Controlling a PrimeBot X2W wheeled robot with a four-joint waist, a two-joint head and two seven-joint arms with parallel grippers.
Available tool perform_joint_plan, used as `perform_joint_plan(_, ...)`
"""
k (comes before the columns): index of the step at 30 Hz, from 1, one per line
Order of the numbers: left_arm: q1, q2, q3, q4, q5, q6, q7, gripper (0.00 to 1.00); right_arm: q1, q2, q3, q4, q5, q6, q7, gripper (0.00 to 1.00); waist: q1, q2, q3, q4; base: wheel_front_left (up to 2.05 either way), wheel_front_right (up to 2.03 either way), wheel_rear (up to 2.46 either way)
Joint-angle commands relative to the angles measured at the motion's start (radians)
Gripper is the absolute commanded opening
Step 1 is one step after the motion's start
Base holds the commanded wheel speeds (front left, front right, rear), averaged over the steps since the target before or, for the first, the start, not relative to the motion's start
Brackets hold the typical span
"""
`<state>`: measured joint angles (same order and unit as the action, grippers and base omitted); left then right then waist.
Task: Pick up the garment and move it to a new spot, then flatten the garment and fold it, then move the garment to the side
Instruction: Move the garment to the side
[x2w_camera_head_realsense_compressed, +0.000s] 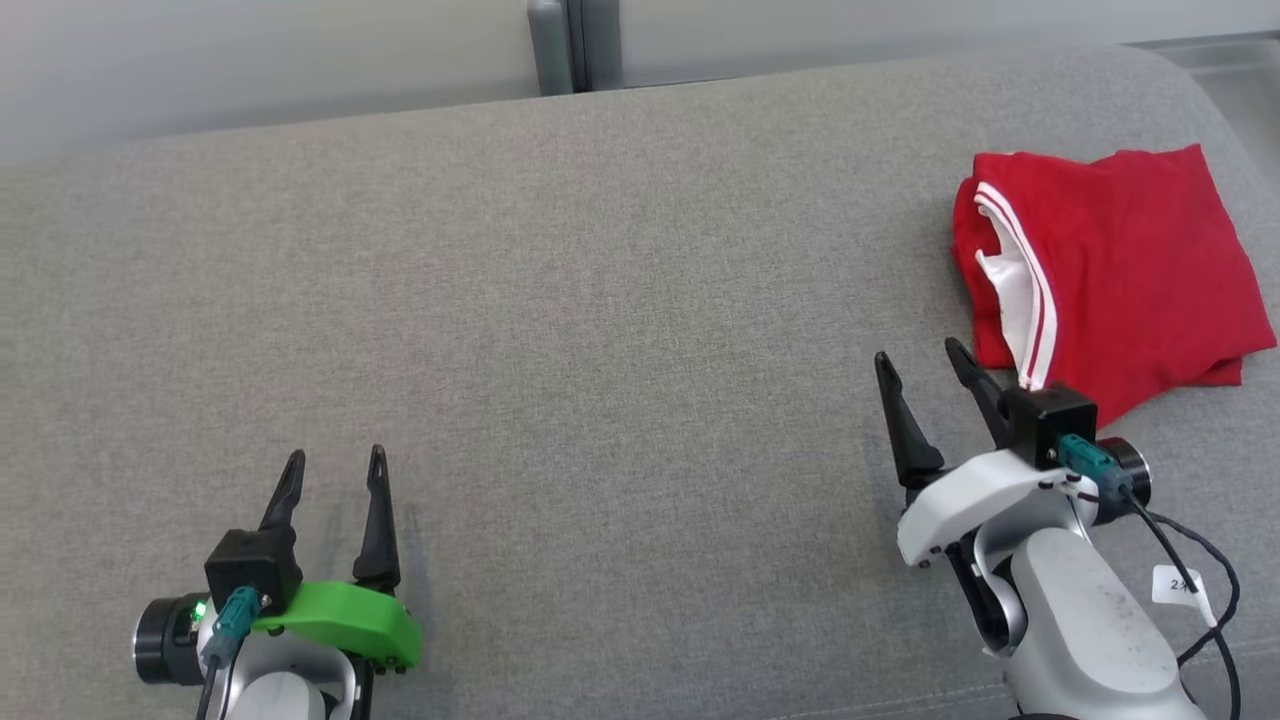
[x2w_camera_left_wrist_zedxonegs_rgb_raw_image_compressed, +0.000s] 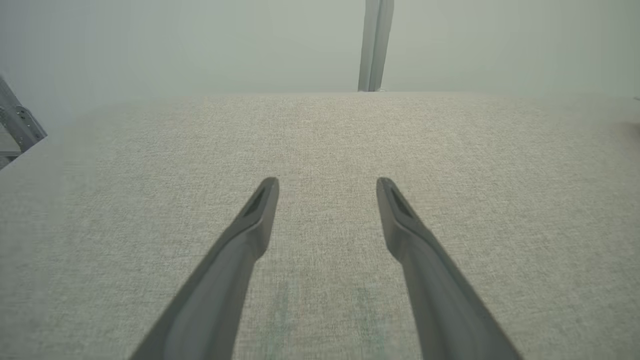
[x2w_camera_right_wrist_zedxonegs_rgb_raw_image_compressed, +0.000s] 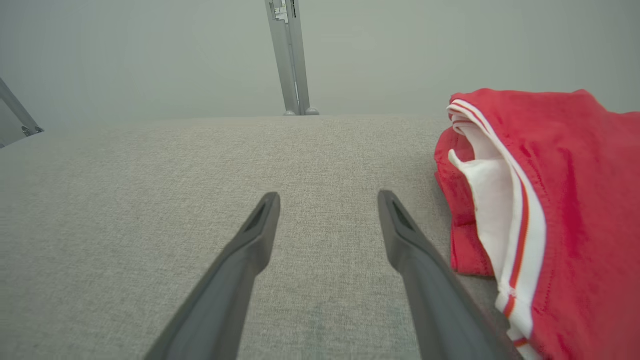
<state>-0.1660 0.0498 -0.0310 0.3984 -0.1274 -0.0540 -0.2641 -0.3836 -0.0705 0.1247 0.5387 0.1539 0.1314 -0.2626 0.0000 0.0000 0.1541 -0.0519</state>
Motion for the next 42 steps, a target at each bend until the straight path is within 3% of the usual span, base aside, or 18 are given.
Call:
perform_joint_plan(1, 0.020, 0.002, 0.010, 0.006, 0.001, 0.008, 0.001, 1.00, 0.023, 0.006, -0.001, 0.000, -0.004, -0.002, -0.002, 1.00, 0.0000, 0.0000, -0.036, 0.020, 0.00, 0.00, 0.00)
perform_joint_plan(8, 0.061, 0.002, 0.030, 0.016, -0.012, 0.019, 0.001, 1.00, 0.088, 0.009, 0.006, -0.031, -0.071, -0.002, -0.002, 1.00, 0.0000, 0.0000, -0.096, 0.031, 0.00, 0.00, 0.00)
perform_joint_plan(17, 0.096, 0.002, 0.052, 0.022, -0.010, 0.014, 0.001, 1.00, 0.153, 0.018, -0.080, -0.073, -0.183, -0.002, -0.002, 1.00, 0.0000, 0.0000, -0.136, 0.026, 0.00, 0.00, 0.00)
perform_joint_plan(42, 0.116, 0.002, 0.057, 0.020, -0.040, 0.004, 0.001, 1.00, 0.185, 0.019, -0.064, -0.090, -0.106, -0.002, -0.002, 1.00, 0.0000, 0.0000, -0.158, 0.020, 0.00, 0.00, 0.00)
